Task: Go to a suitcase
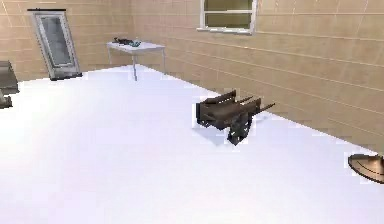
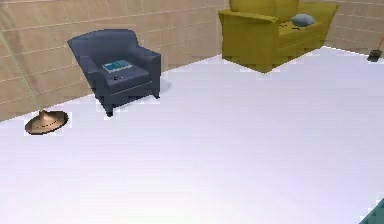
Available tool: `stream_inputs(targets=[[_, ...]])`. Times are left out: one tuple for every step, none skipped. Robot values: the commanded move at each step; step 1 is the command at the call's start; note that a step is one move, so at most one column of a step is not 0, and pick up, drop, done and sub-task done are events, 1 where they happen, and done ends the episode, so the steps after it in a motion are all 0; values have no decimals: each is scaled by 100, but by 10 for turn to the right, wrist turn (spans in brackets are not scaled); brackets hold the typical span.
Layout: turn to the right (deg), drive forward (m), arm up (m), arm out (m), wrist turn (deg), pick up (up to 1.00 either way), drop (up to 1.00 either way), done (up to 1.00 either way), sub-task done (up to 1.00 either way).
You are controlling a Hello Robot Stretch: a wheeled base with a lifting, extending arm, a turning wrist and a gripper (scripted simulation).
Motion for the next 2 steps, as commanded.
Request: stream_inputs(targets=[[-180, 0, 0, 0, 0, 0, 0, 0, 0], [0, 90, 0, 0, 0, 0, 0, 0, 0]])
